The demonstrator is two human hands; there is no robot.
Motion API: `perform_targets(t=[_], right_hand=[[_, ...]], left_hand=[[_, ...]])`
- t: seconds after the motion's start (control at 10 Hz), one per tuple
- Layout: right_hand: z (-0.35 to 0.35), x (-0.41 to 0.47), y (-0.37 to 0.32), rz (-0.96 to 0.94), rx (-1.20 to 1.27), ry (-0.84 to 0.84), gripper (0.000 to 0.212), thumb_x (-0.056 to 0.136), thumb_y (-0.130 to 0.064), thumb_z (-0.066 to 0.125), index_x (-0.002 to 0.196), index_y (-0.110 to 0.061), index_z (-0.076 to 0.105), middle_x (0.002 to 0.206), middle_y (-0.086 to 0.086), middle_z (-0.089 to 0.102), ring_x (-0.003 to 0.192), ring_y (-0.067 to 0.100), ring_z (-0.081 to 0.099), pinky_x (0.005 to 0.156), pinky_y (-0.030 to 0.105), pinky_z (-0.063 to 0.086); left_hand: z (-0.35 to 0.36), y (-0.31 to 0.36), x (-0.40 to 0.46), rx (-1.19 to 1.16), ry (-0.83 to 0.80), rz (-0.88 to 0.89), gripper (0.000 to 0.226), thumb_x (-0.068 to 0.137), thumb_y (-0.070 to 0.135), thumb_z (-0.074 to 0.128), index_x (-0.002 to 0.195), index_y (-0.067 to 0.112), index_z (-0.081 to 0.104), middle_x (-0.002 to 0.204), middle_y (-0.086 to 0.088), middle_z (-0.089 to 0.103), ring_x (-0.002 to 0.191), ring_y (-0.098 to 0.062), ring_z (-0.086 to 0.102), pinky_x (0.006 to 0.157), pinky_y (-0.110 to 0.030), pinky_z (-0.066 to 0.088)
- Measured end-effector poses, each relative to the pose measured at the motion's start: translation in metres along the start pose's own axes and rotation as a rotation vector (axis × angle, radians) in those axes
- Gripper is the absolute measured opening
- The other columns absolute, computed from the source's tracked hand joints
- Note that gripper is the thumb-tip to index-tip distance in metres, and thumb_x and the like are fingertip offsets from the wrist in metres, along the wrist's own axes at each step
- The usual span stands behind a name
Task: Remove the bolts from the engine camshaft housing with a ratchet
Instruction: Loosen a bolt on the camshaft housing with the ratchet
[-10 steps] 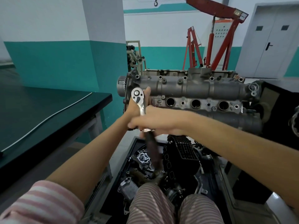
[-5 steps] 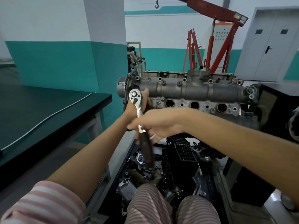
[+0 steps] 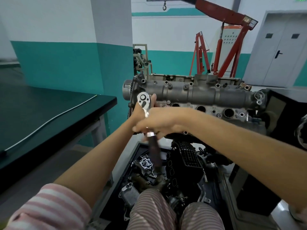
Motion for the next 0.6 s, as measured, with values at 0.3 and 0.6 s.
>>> perform_targets(t=[0.3,0.6], right_hand=[[-0.055,-0.007,-0.012,-0.027,-1.111,0.861,0.020,0.087,-0.026,0.059,0.085,-0.013,0.043,0.073,-0.002,0.046,0.065,0.017,0.044,0.064,0.030,0.030],[0.008,0.020,0.004,0.034,0.682,-0.132,0.025,0.090,-0.031,0.050,0.079,-0.009,0.042,0.063,0.005,0.042,0.055,0.018,0.046,0.073,0.034,0.049]], left_hand=[[-0.004,0.007,0.002,0.203,-0.097,0.095,0.016,0.094,0.019,0.051,0.081,0.016,0.061,0.089,-0.003,0.065,0.085,-0.014,0.057,0.084,-0.031,0.046],[0.004,-0.020,-0.023,0.927,-0.562,-0.391,0.009,0.078,0.002,0.054,0.079,0.009,0.059,0.071,0.003,0.046,0.072,-0.019,0.048,0.061,-0.026,0.046]])
Point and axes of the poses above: each hand's wrist, its own x-axis towards the middle knuckle, its own z-axis out of the palm, y = z × x, the point moved 1 cm from there along x, towards the middle knuckle
